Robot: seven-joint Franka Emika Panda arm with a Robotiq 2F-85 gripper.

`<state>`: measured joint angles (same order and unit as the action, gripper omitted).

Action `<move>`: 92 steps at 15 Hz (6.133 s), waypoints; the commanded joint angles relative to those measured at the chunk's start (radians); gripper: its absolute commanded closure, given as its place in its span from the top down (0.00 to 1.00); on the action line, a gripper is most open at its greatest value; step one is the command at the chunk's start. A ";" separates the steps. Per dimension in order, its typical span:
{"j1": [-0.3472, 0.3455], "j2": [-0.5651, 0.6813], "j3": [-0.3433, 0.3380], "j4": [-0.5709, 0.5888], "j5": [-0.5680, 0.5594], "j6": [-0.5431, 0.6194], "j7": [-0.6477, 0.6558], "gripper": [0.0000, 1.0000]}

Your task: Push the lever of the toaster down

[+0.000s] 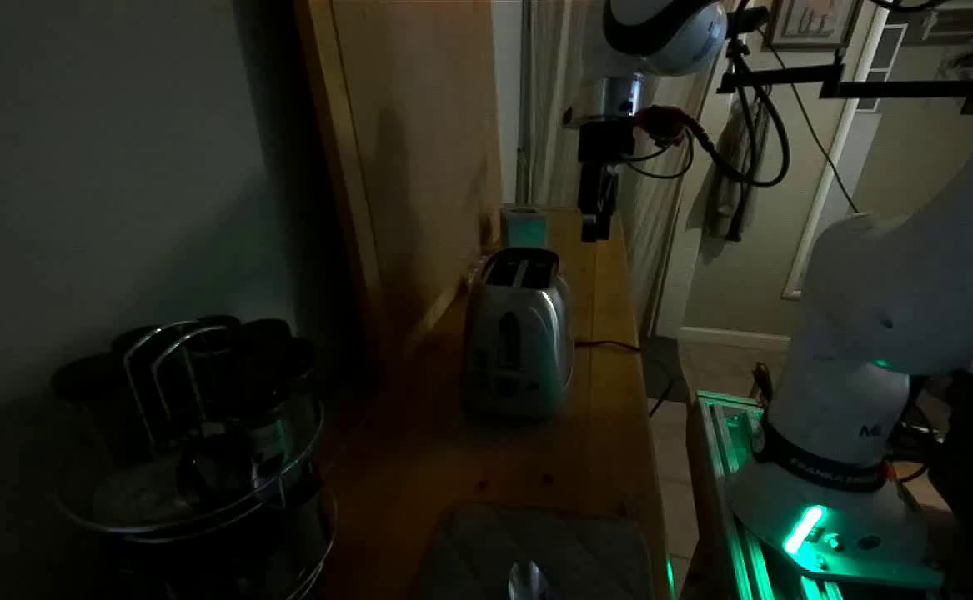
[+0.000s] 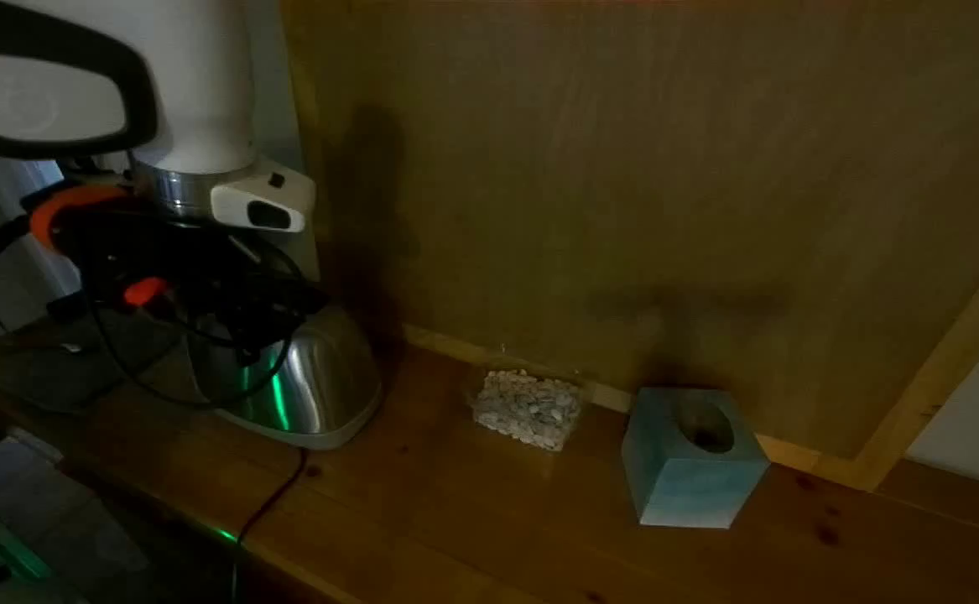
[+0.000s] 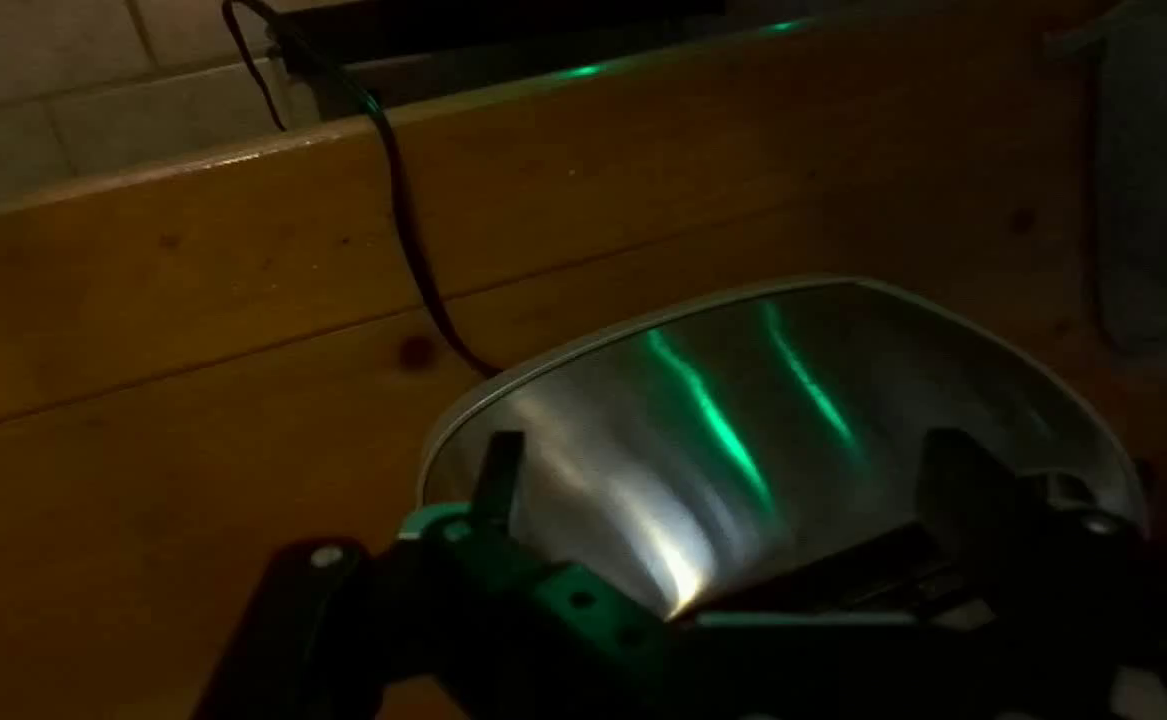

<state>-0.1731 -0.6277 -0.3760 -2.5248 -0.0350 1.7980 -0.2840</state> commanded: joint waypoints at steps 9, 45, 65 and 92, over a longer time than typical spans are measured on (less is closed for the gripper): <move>0.079 0.026 0.187 0.085 -0.032 -0.056 -0.013 1.00; 0.413 0.066 0.333 0.021 -0.030 0.132 -0.995 0.52; 0.369 0.118 0.334 -0.046 -0.088 0.252 -1.173 0.03; 0.370 0.285 0.348 -0.106 -0.063 0.417 -1.233 0.02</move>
<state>0.2014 -0.3870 -0.0345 -2.6156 -0.1111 2.1666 -1.4934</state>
